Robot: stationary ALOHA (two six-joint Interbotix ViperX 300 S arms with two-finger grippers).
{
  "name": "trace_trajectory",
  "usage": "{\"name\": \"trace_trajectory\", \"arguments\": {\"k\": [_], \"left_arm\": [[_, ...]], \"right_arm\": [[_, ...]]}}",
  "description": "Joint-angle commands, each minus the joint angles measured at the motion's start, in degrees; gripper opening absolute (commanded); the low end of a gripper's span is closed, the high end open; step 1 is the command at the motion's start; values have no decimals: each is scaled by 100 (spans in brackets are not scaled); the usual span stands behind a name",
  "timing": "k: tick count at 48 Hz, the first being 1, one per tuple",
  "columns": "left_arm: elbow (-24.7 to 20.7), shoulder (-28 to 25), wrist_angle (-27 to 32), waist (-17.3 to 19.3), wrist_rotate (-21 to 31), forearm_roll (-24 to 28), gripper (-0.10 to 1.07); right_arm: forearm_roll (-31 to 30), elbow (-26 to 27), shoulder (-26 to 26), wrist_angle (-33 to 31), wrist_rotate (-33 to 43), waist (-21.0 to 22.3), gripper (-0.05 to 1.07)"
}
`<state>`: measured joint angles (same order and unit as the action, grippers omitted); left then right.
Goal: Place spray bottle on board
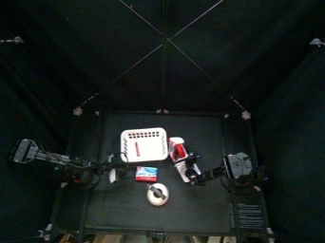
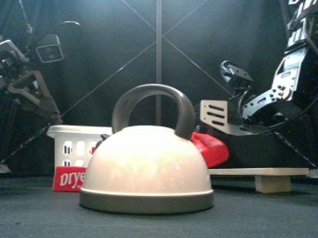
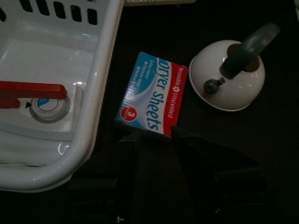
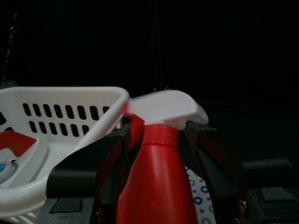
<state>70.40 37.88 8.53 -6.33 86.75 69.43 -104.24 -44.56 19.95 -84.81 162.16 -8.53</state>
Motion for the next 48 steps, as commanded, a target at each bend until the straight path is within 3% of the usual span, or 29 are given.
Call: {"name": "trace_trajectory", "arguments": {"k": [1, 26, 35, 44, 48], "left_arm": [[-62, 0, -18, 9, -9, 0, 75], [-62, 0, -18, 9, -9, 0, 75], [-53, 0, -18, 9, 0, 0, 75], [-53, 0, -18, 9, 0, 0, 75], [-53, 0, -18, 9, 0, 0, 75]], "right_arm": [[62, 70, -97, -62, 70, -18, 86], [510, 44, -299, 9, 62, -123, 83], [1020, 9, -861, 141, 0, -246, 83], [1046, -211, -1389, 343, 0, -290, 83], [1055, -334, -1652, 712, 9, -255, 83]]}}
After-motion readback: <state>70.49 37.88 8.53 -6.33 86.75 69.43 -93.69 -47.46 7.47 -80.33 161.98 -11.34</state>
